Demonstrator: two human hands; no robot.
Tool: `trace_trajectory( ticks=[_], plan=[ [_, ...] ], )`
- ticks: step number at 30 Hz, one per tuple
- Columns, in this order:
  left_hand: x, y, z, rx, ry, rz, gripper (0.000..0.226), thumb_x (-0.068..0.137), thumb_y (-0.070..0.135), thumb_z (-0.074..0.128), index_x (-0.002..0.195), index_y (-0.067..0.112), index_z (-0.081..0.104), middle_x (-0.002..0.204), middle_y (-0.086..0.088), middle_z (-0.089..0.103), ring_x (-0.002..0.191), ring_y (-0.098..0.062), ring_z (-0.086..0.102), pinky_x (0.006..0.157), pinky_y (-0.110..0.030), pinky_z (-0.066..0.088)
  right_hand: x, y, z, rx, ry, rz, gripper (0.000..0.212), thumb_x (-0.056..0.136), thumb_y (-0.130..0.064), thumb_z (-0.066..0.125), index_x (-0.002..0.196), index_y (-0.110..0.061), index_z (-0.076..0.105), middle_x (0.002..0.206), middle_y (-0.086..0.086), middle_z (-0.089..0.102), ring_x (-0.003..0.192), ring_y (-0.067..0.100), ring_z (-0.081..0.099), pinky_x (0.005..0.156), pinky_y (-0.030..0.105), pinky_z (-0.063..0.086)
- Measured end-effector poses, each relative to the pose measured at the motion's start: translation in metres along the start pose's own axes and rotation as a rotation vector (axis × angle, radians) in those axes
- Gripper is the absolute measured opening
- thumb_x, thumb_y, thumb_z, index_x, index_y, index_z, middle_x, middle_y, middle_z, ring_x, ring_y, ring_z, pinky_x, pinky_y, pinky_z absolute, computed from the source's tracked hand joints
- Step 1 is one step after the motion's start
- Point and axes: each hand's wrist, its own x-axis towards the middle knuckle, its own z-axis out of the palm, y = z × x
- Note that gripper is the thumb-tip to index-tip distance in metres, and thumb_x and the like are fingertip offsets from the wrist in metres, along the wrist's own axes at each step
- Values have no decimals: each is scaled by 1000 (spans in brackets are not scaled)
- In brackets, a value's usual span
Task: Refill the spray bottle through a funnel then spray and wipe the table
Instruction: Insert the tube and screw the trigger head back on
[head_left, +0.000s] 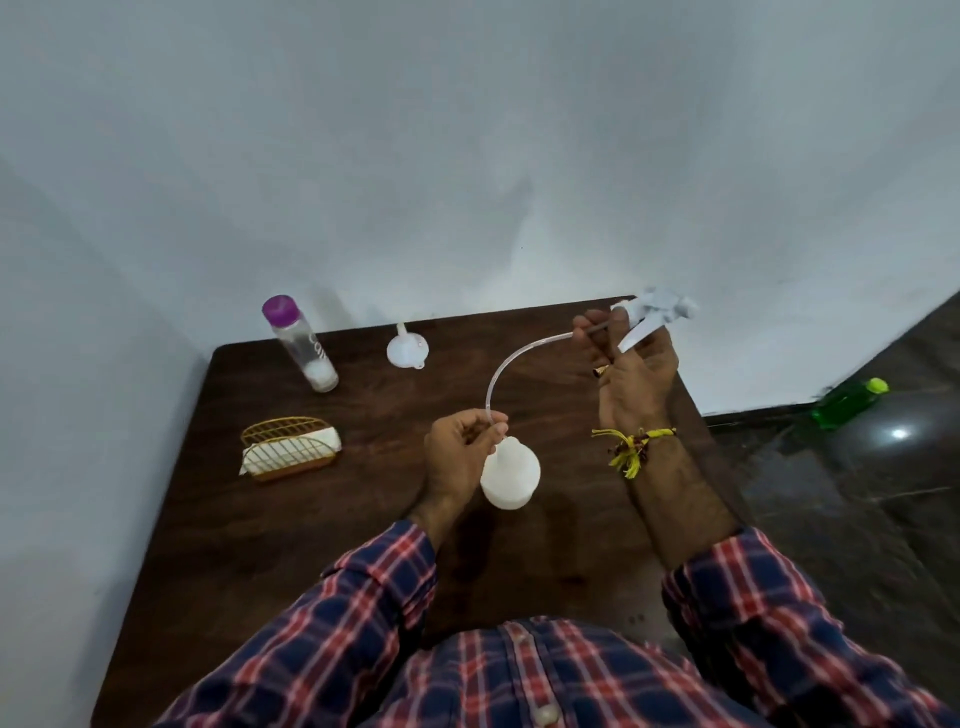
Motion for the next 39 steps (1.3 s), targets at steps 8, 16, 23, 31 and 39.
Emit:
trace_trajectory(
  ticks=[8,16,23,31,39],
  plan=[
    [7,-12,15,223,-19,35,14,85,10,73,99,12,76,93,5,74,88,-7,69,83,-27,59,16,11,-34,-51,22,38,33,91,-12,64,118,6,54,99,24,66,85,31,71,76,37,60],
    [10,-36,11,280,-243,-2,68,67,18,88,129,15,62,121,6,66,109,-9,62,83,-22,56,6,20,-55,-238,-155,30,42,87,-13,67,121,9,54,103,28,67,92,40,69,83,46,59],
    [15,-47,13,288,-206,19,42,72,24,84,112,18,73,107,6,73,99,-12,67,83,-35,59,-18,54,-55,-585,-463,66,27,89,-6,68,115,-5,61,99,17,70,90,37,70,81,52,58],
    [15,-53,10,234,-216,-26,36,73,34,83,105,19,74,101,6,75,95,-11,68,82,-35,59,-35,88,-68,-931,-609,52,29,82,-20,74,110,-15,69,101,-4,70,94,13,68,84,42,57],
    [17,-53,7,234,-239,20,31,69,25,86,97,17,78,92,4,76,86,-9,71,74,-30,59,-41,89,-67,-1036,-694,-55,22,80,-12,73,101,-20,70,93,-5,71,88,12,69,78,42,57]
  ],
)
